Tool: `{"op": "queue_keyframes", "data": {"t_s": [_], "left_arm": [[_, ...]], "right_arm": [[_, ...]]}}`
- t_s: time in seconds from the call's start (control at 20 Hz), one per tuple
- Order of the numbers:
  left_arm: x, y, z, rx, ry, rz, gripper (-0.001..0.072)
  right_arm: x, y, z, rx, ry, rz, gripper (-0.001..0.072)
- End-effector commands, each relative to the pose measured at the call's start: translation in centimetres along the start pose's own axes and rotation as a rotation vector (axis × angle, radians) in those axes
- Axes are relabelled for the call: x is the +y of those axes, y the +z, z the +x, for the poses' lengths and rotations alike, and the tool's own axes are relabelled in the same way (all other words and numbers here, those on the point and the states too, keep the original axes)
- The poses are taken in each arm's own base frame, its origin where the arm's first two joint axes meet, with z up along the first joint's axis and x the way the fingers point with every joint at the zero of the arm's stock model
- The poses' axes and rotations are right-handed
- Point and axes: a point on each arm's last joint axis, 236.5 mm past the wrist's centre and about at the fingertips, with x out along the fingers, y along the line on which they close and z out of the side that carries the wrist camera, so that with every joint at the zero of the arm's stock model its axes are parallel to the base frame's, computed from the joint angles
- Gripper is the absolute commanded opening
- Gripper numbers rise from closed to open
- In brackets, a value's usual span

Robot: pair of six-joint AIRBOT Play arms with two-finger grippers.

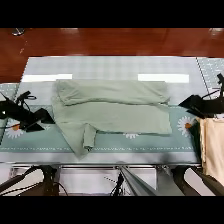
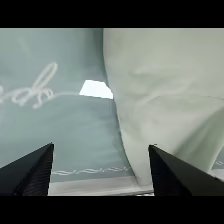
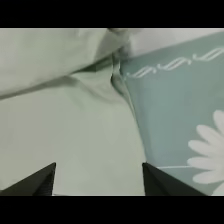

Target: Fold the shirts.

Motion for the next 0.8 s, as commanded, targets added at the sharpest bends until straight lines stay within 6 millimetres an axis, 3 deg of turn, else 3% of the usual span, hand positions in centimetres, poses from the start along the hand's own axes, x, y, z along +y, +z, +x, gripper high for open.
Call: {"op": "queue_keyframes", "data": {"t_s": [0.0,0.1,0.2,0.5,0.6,0.65,0.7,0.75], "left_arm": [[-1.6,-2.4,2.5,-0.031,-0.155,-0.074,0.0704],[-3.3,-3.3,3.7,-0.023,-0.238,-0.049,0.0704],[-3.5,-3.9,4.8,-0.012,-0.236,-0.031,0.0704],[-6.5,-2.0,7.2,-0.139,-0.297,-0.014,0.0702],[-7.3,-2.4,8.0,-0.134,-0.275,0.04,0.0692],[-7.6,-2.6,8.1,-0.126,-0.274,0.054,0.0456],[-7.6,-2.9,8.1,-0.113,-0.278,0.057,0.0027],[-7.7,-3.2,8.0,-0.1,-0.285,0.063,0.0024]], "right_arm": [[1.0,-4.3,1.6,-0.027,0.088,0.037,0.0626],[0.8,-5.8,2.5,-0.001,0.104,0.064,0.0626],[0.5,-6.6,3.0,0.019,0.105,0.076,0.0626],[1.4,-6.2,3.0,0.0,0.145,0.1,0.0626],[-1.9,-5.9,3.1,-0.013,0.003,0.118,0.0626],[-4.5,-6.5,2.9,0.004,-0.113,0.146,0.0626],[-6.6,-7.5,2.5,0.039,-0.206,0.164,0.0627],[-7.7,-8.8,2.2,0.088,-0.256,0.168,0.0627]]}}
